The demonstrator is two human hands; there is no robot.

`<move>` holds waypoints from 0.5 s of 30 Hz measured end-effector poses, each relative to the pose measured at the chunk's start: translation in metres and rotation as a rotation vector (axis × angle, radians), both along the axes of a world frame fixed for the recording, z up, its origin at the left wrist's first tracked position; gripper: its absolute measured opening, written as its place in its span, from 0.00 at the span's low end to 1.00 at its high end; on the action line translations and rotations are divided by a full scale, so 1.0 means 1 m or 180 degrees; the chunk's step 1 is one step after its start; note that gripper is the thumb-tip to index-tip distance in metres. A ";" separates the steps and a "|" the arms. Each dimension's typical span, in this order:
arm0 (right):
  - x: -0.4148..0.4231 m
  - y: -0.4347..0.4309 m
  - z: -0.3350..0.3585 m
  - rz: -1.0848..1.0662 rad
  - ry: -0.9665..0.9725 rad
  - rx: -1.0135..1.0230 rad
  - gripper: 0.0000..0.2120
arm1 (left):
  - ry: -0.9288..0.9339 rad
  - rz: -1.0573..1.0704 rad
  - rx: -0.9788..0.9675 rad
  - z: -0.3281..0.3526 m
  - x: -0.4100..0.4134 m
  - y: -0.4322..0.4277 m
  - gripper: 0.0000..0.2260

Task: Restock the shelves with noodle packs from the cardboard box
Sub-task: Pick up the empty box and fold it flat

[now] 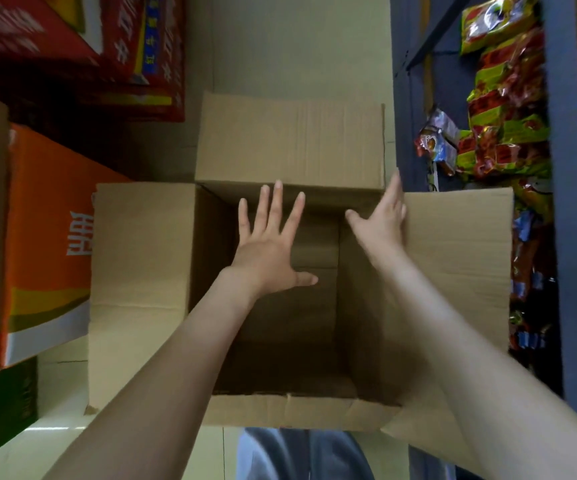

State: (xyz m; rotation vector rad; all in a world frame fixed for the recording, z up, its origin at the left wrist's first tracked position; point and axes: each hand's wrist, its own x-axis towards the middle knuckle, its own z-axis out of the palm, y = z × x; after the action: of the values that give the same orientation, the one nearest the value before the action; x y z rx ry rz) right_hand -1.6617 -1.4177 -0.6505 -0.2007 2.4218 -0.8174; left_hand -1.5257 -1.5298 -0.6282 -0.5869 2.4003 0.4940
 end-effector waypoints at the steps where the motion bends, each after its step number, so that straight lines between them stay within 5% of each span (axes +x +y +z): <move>1: -0.011 -0.006 -0.003 -0.0149 -0.0192 -0.0075 0.45 | 0.0132 0.0006 -0.0144 -0.001 -0.004 -0.002 0.53; 4: -0.039 -0.020 -0.003 -0.0750 -0.1100 -0.0406 0.41 | 0.0426 0.0050 -0.0469 0.000 -0.013 -0.003 0.47; 9: -0.055 -0.021 0.013 -0.1897 -0.1867 -0.1531 0.10 | 0.0969 0.0245 -0.0887 0.024 -0.020 -0.002 0.44; 12: -0.052 -0.010 0.027 -0.2351 -0.1940 -0.1963 0.17 | 0.1650 0.0395 -0.1167 0.048 -0.020 0.001 0.41; 15: -0.040 0.004 0.050 -0.1709 -0.1714 -0.1831 0.21 | 0.2025 0.0399 -0.1309 0.075 -0.019 0.011 0.35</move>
State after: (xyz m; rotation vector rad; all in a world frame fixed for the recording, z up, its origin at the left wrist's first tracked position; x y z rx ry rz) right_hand -1.7017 -1.4140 -0.6002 0.4265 1.6931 -1.5652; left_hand -1.5446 -1.5192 -0.5537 -0.8607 3.1224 0.2561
